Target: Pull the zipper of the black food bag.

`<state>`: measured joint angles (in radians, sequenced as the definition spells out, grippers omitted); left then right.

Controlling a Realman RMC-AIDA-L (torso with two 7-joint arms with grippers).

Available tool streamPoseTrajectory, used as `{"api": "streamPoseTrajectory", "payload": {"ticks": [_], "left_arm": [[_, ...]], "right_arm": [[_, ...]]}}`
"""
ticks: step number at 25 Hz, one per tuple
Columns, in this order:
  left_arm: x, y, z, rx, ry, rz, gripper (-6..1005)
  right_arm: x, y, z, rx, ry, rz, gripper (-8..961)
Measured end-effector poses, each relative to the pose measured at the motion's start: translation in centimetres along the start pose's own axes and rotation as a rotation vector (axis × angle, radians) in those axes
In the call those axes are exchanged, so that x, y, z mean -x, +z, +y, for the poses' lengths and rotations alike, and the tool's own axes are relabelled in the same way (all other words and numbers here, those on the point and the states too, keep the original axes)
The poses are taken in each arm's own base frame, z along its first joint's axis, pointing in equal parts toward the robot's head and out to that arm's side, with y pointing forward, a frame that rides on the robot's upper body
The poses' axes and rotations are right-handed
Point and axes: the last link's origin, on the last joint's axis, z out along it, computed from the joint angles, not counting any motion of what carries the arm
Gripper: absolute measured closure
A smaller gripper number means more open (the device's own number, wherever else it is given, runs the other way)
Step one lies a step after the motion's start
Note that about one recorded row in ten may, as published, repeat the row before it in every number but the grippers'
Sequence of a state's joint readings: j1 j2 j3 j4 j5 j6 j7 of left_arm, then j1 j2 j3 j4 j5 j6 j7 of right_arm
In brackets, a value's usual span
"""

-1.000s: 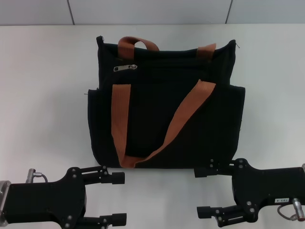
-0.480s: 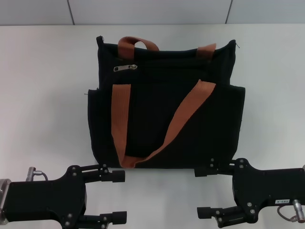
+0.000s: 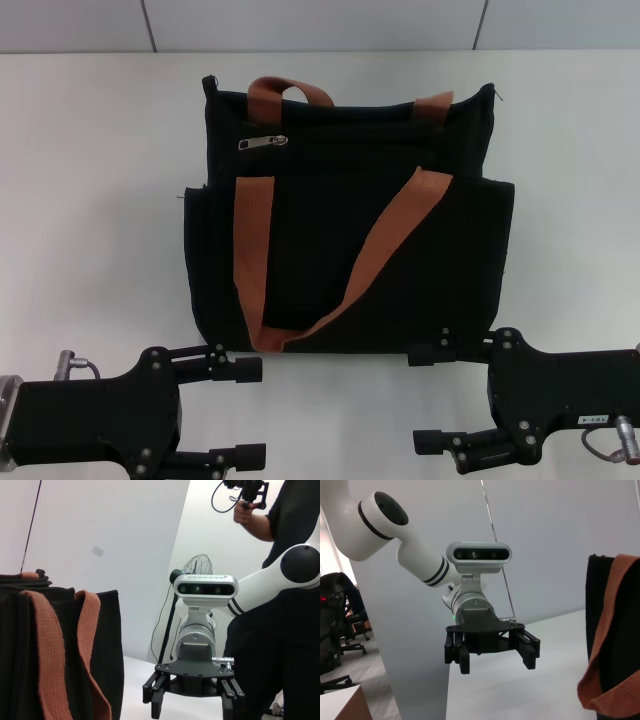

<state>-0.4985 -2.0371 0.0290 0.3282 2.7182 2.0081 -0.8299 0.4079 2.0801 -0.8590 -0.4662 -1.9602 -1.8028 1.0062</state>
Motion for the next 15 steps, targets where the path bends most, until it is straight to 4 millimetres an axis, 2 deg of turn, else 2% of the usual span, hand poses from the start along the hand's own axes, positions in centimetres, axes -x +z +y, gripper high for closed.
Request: {"api": "streamPoseTrajectory", "payload": {"ticks": [15], "left_arm": [[-0.07, 0.02, -0.07, -0.004, 0.002, 0.005, 238]], "right_arm": [[0.18, 0.02, -0.07, -0.001, -0.004, -0.009, 119]]}}
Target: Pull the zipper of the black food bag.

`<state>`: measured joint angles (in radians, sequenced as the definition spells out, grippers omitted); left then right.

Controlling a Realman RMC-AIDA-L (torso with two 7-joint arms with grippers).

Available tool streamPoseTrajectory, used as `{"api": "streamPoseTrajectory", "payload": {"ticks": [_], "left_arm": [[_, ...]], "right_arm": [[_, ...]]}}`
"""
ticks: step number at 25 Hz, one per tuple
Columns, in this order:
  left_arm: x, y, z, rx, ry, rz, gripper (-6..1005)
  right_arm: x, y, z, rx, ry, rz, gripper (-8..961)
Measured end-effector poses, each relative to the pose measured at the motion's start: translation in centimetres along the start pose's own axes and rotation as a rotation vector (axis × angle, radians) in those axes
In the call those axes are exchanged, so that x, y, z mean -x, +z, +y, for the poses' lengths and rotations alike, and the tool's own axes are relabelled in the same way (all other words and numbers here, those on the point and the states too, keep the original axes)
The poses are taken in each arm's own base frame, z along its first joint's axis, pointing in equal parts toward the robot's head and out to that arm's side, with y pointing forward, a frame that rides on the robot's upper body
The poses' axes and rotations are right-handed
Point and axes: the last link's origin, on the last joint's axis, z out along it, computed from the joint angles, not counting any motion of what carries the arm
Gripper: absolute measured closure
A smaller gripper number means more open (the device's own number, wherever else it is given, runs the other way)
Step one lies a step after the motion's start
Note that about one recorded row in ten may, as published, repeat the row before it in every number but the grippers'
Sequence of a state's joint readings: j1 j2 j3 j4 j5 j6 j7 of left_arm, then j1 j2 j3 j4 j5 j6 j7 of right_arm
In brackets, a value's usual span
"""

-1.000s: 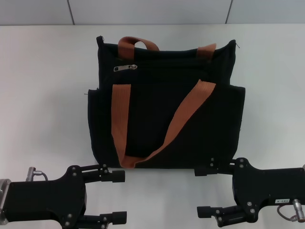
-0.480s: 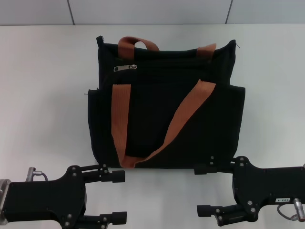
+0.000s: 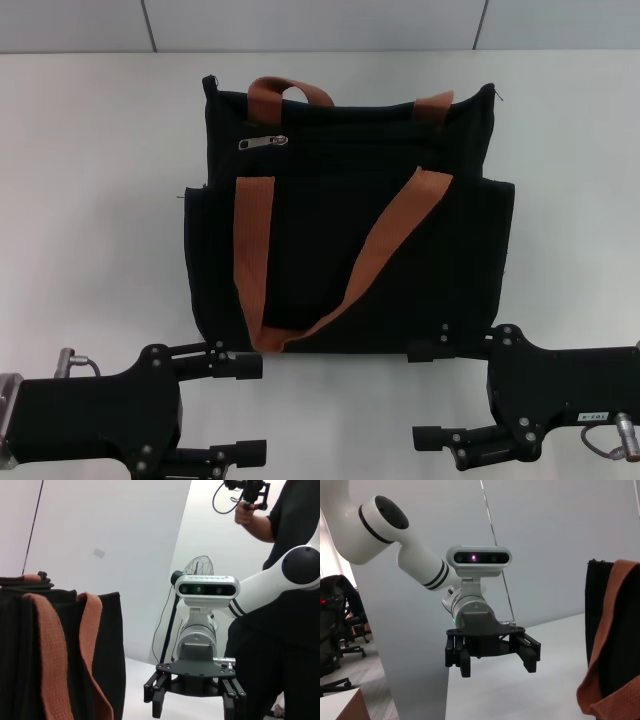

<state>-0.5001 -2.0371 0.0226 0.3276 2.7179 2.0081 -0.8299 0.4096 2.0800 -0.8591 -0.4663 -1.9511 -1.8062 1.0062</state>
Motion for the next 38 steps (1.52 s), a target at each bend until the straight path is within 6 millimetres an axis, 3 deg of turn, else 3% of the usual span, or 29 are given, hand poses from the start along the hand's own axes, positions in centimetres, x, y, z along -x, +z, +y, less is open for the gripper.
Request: {"api": "streamPoseTrajectory", "payload": {"ticks": [6, 9, 12, 17, 21, 27, 38], "left_arm": [[-2.0, -0.4, -1.4, -0.053, 0.055, 0.098, 239], [-5.0, -1.4, -3.6, -0.172, 0.137, 0.249, 240], [-6.5, -2.4, -4.5, -0.241, 0.166, 0.326, 240], [-8.2, -4.3, -6.1, -0.331, 0.200, 0.320, 241], [-8.6, -5.3, -7.9, -0.401, 0.209, 0.189, 241], [-7.9, -5.2, -9.8, -0.415, 0.184, -0.033, 242], [-6.7, -2.1, -10.8, -0.361, 0.187, -0.147, 244]], "right_arm": [[0.1, 0.0, -0.1, 0.000, -0.002, -0.002, 119], [0.1, 0.1, -0.1, 0.001, -0.002, -0.003, 119], [0.1, 0.1, -0.2, -0.004, 0.000, -0.006, 119], [0.1, -0.1, -0.2, -0.014, 0.004, -0.012, 119], [0.1, -0.2, -0.2, -0.020, 0.006, -0.018, 120], [0.1, -0.2, -0.1, -0.021, 0.006, -0.021, 120], [0.3, -0.3, -0.2, -0.024, 0.004, -0.029, 119]]}}
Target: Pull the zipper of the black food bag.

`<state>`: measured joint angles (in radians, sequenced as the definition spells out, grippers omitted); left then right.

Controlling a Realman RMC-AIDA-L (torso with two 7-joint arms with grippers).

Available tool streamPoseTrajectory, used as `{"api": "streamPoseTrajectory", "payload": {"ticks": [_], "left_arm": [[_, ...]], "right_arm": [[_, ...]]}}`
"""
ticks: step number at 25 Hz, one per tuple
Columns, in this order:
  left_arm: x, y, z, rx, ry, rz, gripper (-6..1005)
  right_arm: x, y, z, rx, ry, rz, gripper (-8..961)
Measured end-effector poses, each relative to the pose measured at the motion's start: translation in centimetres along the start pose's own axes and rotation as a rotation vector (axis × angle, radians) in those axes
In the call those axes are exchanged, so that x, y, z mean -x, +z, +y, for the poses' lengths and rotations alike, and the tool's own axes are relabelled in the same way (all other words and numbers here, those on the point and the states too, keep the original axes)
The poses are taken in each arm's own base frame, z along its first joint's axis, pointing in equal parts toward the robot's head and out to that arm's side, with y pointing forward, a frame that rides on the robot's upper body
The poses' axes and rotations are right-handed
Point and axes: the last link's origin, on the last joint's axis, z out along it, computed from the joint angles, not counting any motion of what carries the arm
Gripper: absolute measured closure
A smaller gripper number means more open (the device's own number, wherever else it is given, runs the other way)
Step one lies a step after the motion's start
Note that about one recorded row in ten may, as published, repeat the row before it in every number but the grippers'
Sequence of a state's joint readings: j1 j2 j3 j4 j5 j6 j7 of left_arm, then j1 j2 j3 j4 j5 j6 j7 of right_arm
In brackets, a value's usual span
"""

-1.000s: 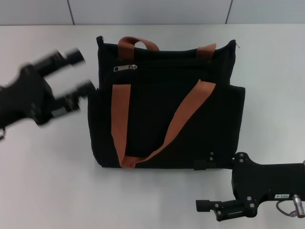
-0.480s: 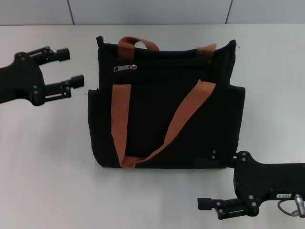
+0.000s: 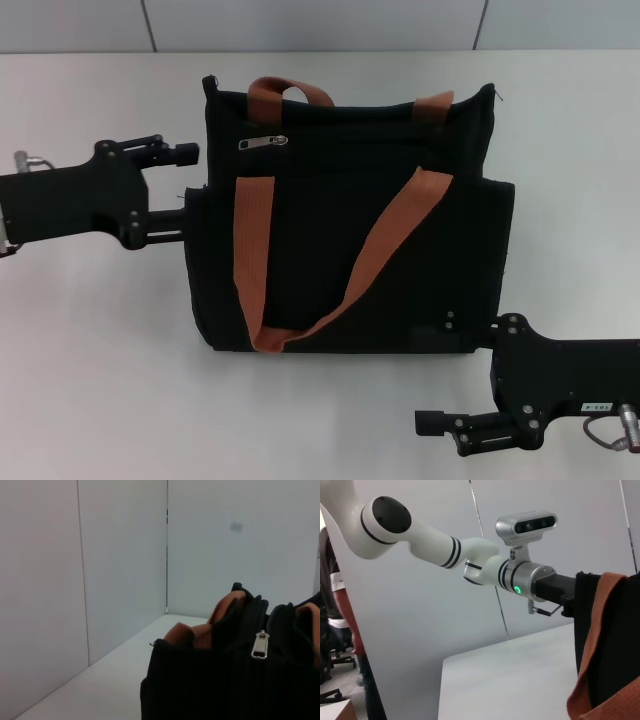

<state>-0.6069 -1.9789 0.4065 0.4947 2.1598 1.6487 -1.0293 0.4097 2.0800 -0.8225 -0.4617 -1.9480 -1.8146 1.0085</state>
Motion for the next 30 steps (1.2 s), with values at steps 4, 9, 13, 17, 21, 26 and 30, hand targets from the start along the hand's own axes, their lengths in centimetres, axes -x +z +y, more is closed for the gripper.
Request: {"api": "streamPoseTrajectory", "payload": {"ticks": [4, 9, 13, 17, 21, 26, 30], "left_arm": [[-0.3, 0.8, 0.0, 0.016, 0.051, -0.003, 245], [-0.7, 0.8, 0.3, 0.028, 0.095, 0.028, 295], [-0.8, 0.6, 0.3, 0.016, 0.097, 0.049, 396], [-0.8, 0.6, 0.3, 0.012, 0.092, 0.055, 508], [-0.8, 0.6, 0.3, 0.009, 0.090, 0.055, 650], [-0.9, 0.5, 0.1, -0.009, 0.090, 0.067, 949], [-1.1, -0.4, 0.0, -0.033, 0.086, 0.101, 977]], "right_arm": [[0.0, 0.0, 0.0, 0.000, 0.005, -0.001, 119], [0.0, 0.0, 0.0, -0.002, 0.006, -0.003, 120], [0.2, 0.0, -0.1, -0.007, 0.003, -0.007, 120], [0.2, -0.1, -0.2, -0.010, 0.003, -0.010, 120], [0.2, -0.1, -0.2, -0.010, 0.003, -0.010, 120], [0.3, -0.1, -0.3, -0.010, 0.003, -0.010, 119], [0.3, -0.1, -0.3, -0.013, 0.003, -0.012, 119]]}}
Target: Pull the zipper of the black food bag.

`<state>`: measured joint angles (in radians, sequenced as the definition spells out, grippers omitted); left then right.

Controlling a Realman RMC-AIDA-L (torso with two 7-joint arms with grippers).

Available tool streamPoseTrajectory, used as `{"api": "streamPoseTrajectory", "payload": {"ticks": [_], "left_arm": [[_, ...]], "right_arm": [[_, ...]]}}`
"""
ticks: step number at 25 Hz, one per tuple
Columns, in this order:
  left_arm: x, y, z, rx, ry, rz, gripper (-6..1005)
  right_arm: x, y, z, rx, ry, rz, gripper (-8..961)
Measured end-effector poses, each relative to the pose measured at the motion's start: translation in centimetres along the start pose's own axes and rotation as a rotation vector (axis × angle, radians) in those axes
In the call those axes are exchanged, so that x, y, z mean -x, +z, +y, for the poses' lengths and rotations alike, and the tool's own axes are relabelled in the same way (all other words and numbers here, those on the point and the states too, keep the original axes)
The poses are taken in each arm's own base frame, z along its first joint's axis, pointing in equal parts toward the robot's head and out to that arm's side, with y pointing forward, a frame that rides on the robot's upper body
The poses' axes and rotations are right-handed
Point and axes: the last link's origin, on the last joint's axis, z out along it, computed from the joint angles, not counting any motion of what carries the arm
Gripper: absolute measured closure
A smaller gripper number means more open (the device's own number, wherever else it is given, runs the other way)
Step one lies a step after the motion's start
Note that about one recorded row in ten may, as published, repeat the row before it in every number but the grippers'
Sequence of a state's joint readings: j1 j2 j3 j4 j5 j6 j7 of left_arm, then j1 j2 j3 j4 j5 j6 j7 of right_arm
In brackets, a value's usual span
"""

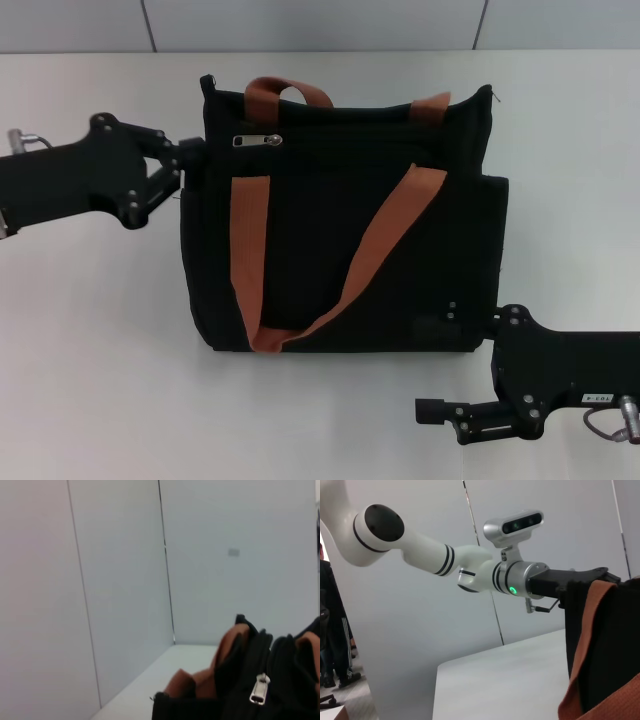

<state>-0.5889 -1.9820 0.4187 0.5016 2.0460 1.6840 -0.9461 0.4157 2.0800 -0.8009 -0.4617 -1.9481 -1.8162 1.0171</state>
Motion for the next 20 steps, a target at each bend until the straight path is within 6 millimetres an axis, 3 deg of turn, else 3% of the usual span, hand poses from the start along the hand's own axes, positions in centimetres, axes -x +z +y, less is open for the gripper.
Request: {"api": "streamPoseTrajectory", "payload": {"ticks": [14, 20], "left_arm": [[0.2, 0.0, 1.5, -0.005, 0.011, 0.075, 977], [0.2, 0.1, 2.2, -0.022, 0.047, 0.120, 976]], "right_arm": [[2.4, -1.3, 1.2, 0.039, -0.024, -0.199, 120], [4.5, -2.0, 0.7, 0.030, 0.002, -0.340, 121]]}}
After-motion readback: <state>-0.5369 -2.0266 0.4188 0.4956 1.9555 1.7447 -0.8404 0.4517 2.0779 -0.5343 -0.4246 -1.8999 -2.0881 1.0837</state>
